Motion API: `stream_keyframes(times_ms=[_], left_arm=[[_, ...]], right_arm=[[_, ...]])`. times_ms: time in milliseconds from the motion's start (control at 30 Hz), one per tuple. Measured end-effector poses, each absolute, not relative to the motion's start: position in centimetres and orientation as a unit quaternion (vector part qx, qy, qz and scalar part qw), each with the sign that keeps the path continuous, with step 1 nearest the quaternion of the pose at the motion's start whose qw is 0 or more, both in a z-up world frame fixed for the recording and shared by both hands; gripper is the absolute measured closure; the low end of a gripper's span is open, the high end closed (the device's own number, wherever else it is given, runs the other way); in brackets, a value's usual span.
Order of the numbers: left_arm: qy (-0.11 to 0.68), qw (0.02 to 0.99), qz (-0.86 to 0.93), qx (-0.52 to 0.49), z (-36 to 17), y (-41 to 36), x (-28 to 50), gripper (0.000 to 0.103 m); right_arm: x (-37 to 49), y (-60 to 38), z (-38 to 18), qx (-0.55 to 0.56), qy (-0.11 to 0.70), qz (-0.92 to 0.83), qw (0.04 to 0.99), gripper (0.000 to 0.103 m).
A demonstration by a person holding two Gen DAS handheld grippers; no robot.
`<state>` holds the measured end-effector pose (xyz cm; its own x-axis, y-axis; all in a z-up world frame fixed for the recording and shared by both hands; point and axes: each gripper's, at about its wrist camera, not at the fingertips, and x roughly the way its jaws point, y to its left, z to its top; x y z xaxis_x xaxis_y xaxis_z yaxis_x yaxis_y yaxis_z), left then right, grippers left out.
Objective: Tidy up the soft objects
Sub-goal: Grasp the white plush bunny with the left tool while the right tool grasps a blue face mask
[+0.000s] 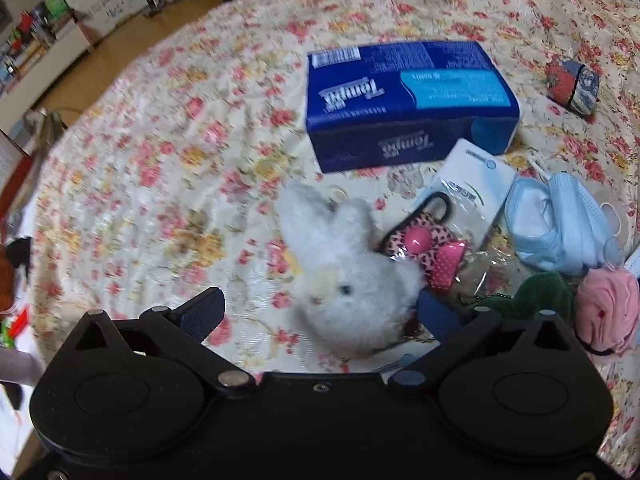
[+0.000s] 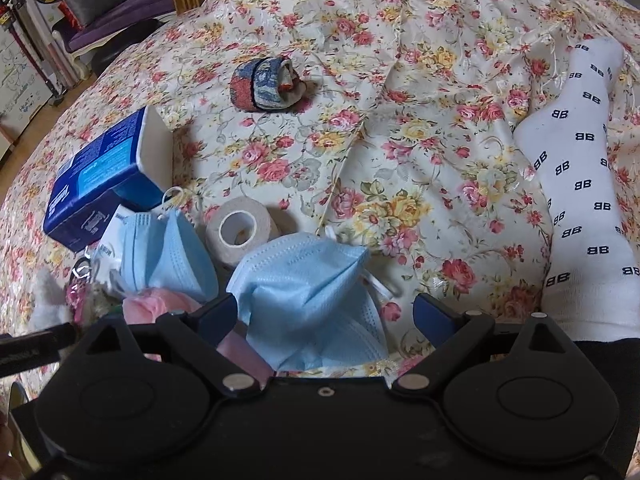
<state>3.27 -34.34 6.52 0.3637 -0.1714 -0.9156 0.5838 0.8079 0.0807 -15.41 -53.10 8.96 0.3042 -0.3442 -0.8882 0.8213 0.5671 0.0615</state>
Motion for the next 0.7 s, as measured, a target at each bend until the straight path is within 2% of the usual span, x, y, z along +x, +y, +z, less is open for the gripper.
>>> stream_keyframes(times_ms=[200,267,400,467,533,600,633,700], left_arm=[[0.544,0.779,-0.256,0.180,5.0,-34.9,4.2,0.004],[0.551,0.773,-0.267,0.166,4.8,-34.7,4.5,0.009],[0.578,0.750,-0.300,0.112,4.9,-34.1,5.3,0.041],[0.582,0.750,-0.297,0.104,5.1,-33.9,5.4,0.047],[0.576,0.755,-0.294,0.108,5.4,-33.9,5.2,0.054],[0.569,0.761,-0.290,0.113,6.0,-33.8,4.9,0.056],[0.566,0.764,-0.288,0.115,6.3,-33.8,4.7,0.057],[0.557,0.771,-0.285,0.120,7.0,-33.5,4.4,0.057]], right_arm=[[-14.9,-53.1,8.0,0.261,0.464,-0.385,0.754,0.008],[-14.8,-53.1,7.8,0.261,0.465,-0.384,0.754,0.008],[-14.7,-53.0,7.7,0.256,0.462,-0.388,0.755,0.008],[-14.6,-53.0,7.6,0.258,0.463,-0.387,0.755,0.010],[-14.8,-53.2,7.5,0.267,0.463,-0.381,0.754,0.016],[-14.9,-53.4,7.4,0.274,0.466,-0.373,0.755,0.034],[-14.9,-53.5,7.3,0.273,0.468,-0.368,0.755,0.037],[-15.1,-53.5,7.5,0.272,0.467,-0.365,0.758,0.053]])
